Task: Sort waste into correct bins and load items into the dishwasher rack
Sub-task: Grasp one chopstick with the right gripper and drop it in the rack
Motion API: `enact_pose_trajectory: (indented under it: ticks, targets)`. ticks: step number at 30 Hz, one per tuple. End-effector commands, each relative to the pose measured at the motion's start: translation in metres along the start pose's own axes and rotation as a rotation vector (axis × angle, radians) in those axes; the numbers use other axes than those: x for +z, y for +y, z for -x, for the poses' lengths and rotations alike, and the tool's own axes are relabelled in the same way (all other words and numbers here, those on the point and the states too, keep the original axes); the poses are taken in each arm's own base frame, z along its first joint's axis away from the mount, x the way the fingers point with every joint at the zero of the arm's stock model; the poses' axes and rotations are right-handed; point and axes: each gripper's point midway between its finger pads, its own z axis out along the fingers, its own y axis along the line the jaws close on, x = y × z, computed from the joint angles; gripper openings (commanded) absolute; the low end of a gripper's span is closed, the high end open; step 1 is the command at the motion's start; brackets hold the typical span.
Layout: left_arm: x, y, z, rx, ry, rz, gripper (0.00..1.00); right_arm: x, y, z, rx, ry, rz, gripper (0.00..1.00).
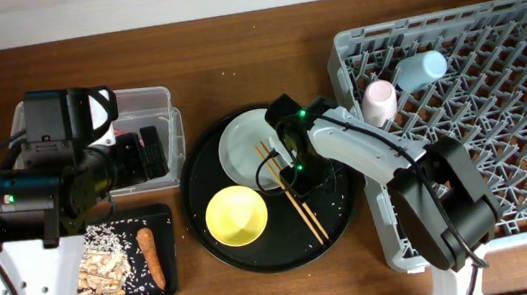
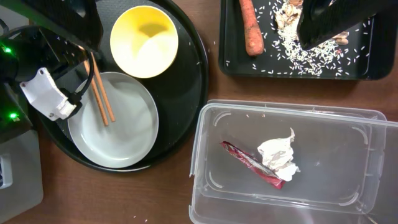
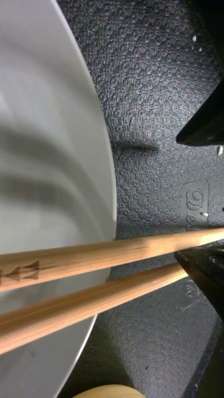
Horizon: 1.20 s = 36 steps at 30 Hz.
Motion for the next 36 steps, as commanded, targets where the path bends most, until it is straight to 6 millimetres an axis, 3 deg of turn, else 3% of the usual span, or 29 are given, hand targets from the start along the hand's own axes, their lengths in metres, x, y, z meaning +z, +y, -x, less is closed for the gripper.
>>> enact_pose_trajectory:
  ticks: [1,3,9,12,16,20,23,27,30,32,36]
  targets:
    - [0.000,0.002,0.001,-0.017,-0.001,0.007,0.99,0.000,0.002,-0.002,-0.008,-0.002,-0.008,0.47]
    - [0.000,0.002,0.001,-0.017,-0.001,0.006,0.99,0.001,0.002,-0.002,-0.008,-0.003,-0.008,0.40]
    - [0.000,0.002,0.001,-0.017,-0.001,0.007,0.99,0.008,0.001,-0.007,-0.007,0.007,-0.005,0.38]
    - [0.000,0.002,0.001,-0.017,-0.001,0.006,0.99,0.013,0.000,-0.009,-0.007,0.008,-0.005,0.32]
    - [0.000,0.002,0.001,-0.017,-0.001,0.007,0.99,0.014,0.000,-0.009,-0.007,0.009,-0.005,0.11]
    - [0.000,0.002,0.001,-0.017,-0.001,0.007,0.99,0.010,0.002,-0.009,-0.007,0.011,0.001,0.04]
    - [0.000,0.002,0.001,-0.017,-0.001,0.007,0.99,-0.011,0.007,-0.004,-0.018,0.014,0.015,0.04]
    - [0.000,0.002,0.001,-0.017,-0.001,0.007,0.99,-0.074,0.015,0.005,-0.021,-0.012,0.014,0.04]
    - [0.000,0.002,0.001,-0.017,-0.001,0.007,0.99,-0.107,0.014,0.002,-0.008,-0.030,0.015,0.04]
    - [0.000,0.002,0.001,-0.017,-0.001,0.007,0.99,-0.124,0.003,-0.004,0.026,-0.047,0.017,0.04]
    - [0.000,0.002,0.001,-0.017,-0.001,0.007,0.99,-0.142,-0.050,-0.035,0.205,0.005,0.035,0.04]
